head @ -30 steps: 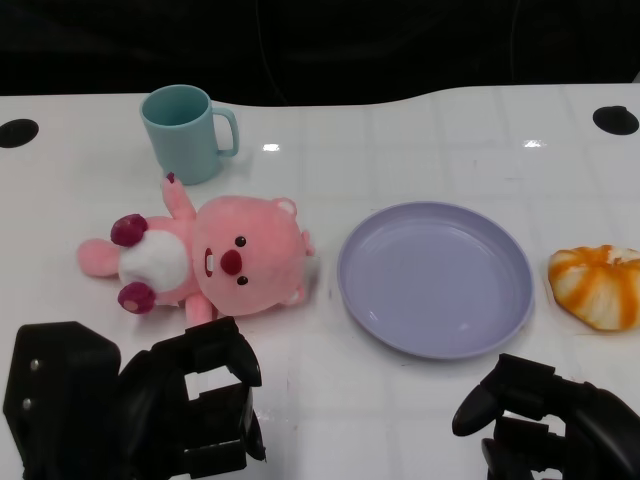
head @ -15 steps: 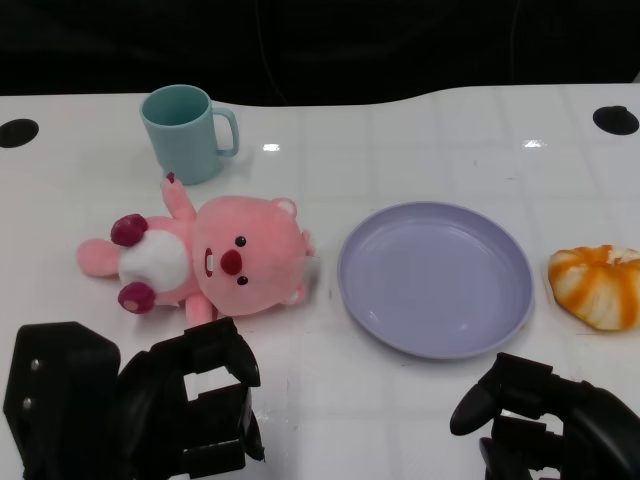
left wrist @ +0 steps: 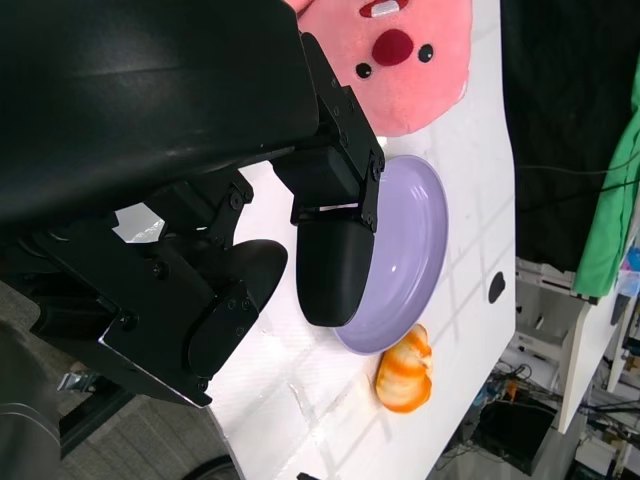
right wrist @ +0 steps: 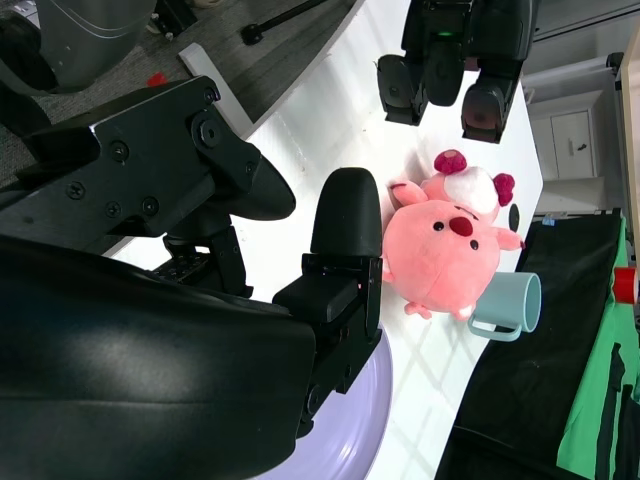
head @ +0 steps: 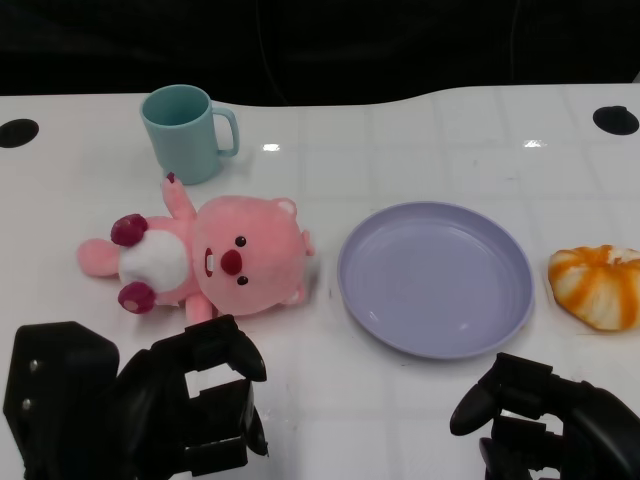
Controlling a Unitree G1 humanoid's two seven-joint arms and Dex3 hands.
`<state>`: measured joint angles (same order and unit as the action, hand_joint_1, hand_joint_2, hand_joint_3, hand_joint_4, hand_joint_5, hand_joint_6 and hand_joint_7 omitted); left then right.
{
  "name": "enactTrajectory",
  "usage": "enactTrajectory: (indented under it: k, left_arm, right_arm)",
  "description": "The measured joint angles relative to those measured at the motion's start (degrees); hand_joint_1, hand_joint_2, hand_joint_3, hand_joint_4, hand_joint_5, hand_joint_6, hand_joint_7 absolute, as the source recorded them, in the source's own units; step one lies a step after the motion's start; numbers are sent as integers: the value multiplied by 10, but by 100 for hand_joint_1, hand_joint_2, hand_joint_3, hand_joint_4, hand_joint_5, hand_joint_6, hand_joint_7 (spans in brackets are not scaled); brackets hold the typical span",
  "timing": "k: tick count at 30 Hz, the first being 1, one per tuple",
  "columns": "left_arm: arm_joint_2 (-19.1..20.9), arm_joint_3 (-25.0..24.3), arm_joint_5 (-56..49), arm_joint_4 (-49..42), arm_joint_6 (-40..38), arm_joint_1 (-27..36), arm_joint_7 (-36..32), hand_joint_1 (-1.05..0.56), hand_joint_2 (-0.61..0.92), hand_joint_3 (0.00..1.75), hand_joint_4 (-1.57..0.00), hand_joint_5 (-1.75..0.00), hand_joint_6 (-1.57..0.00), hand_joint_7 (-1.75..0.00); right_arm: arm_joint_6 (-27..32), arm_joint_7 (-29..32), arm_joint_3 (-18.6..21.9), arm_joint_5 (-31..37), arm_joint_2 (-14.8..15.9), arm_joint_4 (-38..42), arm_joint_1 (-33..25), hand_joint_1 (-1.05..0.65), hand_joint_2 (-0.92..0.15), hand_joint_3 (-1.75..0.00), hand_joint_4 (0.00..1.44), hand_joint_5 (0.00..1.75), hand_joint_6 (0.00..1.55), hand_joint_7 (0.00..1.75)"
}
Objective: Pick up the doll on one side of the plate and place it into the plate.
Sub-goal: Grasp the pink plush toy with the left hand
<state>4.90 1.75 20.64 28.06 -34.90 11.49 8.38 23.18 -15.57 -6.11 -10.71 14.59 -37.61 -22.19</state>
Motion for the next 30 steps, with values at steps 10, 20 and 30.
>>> enactTrajectory:
  k: [10, 20, 30]
  left_arm:
    - [-9, -1, -31, 1, 79, 6, -1, -27, 79, 40, -52, -95, -64, -32]
    - [85, 3, -151, 6, 172, -26, 26, -44, 92, 9, -25, -81, -52, -6]
    - [182, 17, -307, -12, 235, -82, 48, -60, 92, 3, -7, -70, -37, 0]
  right_arm:
    - [0, 2, -4, 1, 0, 0, 0, -5, -64, -110, 65, 175, 49, 142]
    - [3, 5, -4, 0, 0, -9, -1, -3, -65, -110, 65, 175, 49, 143]
    - [9, 6, -4, 0, 0, -15, -4, -4, -66, -108, 63, 175, 48, 143]
